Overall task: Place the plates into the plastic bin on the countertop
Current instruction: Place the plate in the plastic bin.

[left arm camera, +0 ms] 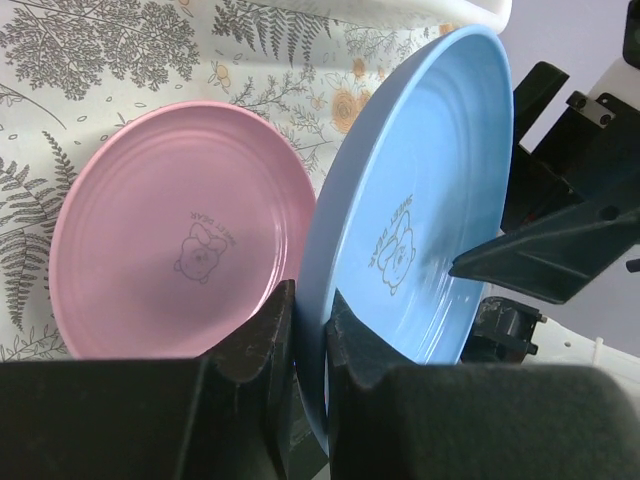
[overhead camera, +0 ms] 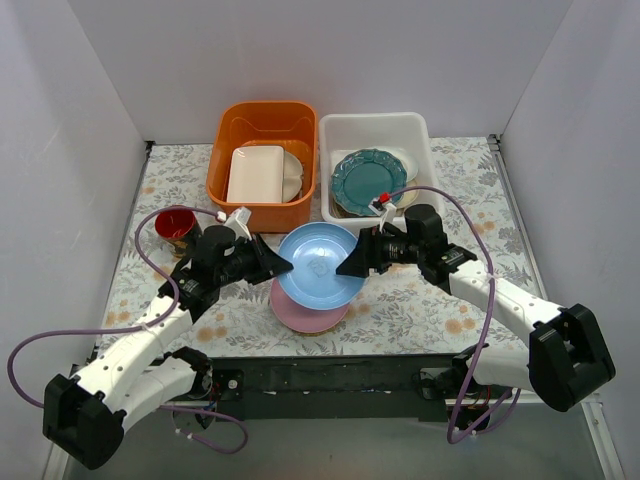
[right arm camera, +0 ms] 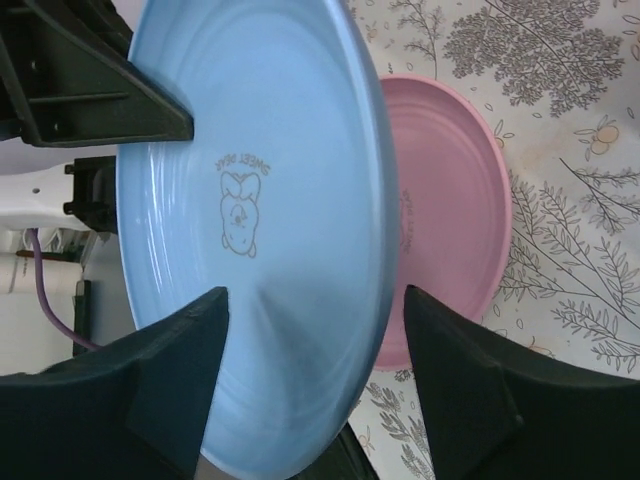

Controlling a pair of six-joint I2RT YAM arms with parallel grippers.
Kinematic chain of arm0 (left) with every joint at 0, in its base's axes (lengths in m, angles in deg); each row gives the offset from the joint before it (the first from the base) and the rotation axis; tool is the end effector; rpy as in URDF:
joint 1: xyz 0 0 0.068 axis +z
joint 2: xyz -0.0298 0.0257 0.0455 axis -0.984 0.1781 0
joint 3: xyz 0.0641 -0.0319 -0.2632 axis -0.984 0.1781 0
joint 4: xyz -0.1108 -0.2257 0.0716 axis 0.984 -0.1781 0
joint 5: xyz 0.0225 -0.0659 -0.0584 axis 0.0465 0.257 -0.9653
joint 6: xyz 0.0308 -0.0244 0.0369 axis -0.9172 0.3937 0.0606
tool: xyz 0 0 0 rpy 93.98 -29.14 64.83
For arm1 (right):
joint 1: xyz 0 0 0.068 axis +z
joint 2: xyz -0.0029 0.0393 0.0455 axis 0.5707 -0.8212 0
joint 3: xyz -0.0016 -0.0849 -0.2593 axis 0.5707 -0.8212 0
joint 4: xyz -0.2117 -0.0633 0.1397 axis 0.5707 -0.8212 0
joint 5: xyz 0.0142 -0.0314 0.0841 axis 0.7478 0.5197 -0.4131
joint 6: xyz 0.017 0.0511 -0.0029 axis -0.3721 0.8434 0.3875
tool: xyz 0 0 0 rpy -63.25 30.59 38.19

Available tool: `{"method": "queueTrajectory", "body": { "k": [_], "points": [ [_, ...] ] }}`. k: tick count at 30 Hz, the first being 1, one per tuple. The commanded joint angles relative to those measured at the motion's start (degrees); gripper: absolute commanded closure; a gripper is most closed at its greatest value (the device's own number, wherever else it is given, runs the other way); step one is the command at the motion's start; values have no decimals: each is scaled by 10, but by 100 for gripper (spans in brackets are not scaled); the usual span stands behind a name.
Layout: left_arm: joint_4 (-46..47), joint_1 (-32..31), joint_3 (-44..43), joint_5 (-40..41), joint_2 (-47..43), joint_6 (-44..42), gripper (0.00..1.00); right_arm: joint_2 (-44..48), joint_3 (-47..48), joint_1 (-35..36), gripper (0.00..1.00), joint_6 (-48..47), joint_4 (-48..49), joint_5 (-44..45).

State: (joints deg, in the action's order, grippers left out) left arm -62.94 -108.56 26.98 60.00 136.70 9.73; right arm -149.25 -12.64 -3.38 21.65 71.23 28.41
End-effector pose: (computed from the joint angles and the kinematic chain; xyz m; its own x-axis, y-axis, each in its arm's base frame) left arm 0.1690 -0.1045 0.2616 -0.7106 -0.6992 0.0783 -0.4004 0.3104 -0.8622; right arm 0.2161 0.1569 0.2508 -0.7371 0.0002 -0.6758 -0.5990 0.4626 0.6536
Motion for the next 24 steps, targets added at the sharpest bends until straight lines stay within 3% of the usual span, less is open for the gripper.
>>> {"method": "queueTrajectory", "body": {
  "k": [1, 7, 9, 20, 24],
  "points": [
    [29, 0, -3, -24, -2, 2, 100, 1, -7, -6, 28, 22, 51, -41],
    [29, -1, -3, -24, 2, -1, 100, -6, -10, -7, 86, 32, 65, -57],
    [27, -1, -3, -23, 1, -1, 100, -8, -10, -8, 97, 31, 66, -60],
    [18, -1, -5, -12, 6, -11, 99, -19, -5, -13, 99, 34, 70, -67],
    [19, 0, -3, -9, 3, -12, 85, -19, -5, -13, 99, 35, 70, -67]
  ]
}}
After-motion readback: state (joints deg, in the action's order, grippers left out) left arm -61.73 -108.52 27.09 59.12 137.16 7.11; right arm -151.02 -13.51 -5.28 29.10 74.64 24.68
